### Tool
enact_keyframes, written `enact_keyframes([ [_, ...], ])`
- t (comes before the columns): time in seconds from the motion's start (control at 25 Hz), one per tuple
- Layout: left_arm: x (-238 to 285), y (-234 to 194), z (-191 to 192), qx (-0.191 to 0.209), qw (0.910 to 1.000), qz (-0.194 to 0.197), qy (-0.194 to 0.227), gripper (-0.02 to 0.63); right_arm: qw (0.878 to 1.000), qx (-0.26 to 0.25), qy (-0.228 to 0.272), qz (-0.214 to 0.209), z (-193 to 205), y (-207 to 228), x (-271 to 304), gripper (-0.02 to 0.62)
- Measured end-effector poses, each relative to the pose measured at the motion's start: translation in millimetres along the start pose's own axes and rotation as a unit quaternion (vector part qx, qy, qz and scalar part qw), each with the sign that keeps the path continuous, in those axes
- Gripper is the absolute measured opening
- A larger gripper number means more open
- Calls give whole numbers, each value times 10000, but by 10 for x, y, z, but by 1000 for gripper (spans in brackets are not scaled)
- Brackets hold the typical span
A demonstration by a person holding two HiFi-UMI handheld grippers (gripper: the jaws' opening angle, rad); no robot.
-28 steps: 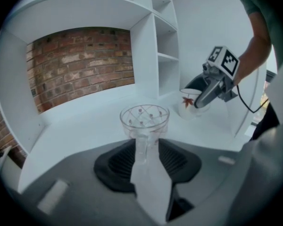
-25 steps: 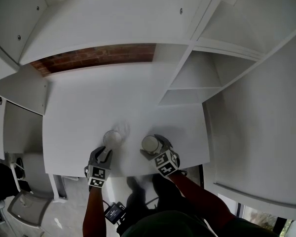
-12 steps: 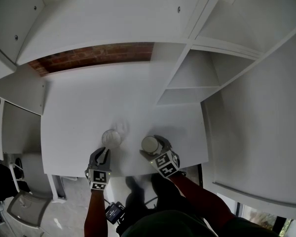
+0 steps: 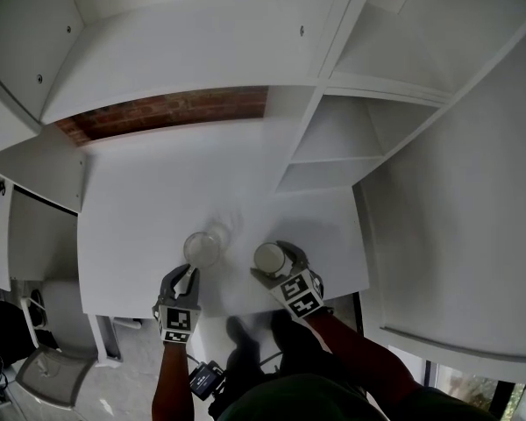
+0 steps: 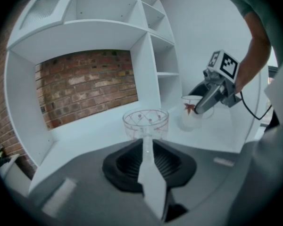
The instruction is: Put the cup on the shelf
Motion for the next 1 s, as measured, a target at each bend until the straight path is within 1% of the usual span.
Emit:
enact_keyframes([
  [0.4,-243,-84,-382,2,9997,-30,230,57,9996,-57,177,192,-281,-26,-375,397],
  [0.68,-421,-86,-746,45,9987,22,505,57,9984,-93,383,409,-577,37,-789,397],
  [1.0,-501,-5,-1233,130,9955,143,924,57,9963,-272,507,634,-921,128,-1321,397],
])
Point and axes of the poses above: the fingertips, and each gripper's own axes: x forward along the fingers, y to its right, z out of its underside, the point moved 2 cm from there along -x, backward along the fingers, and after that the axes turned 12 degrees about -z, right-handed, at the moved point
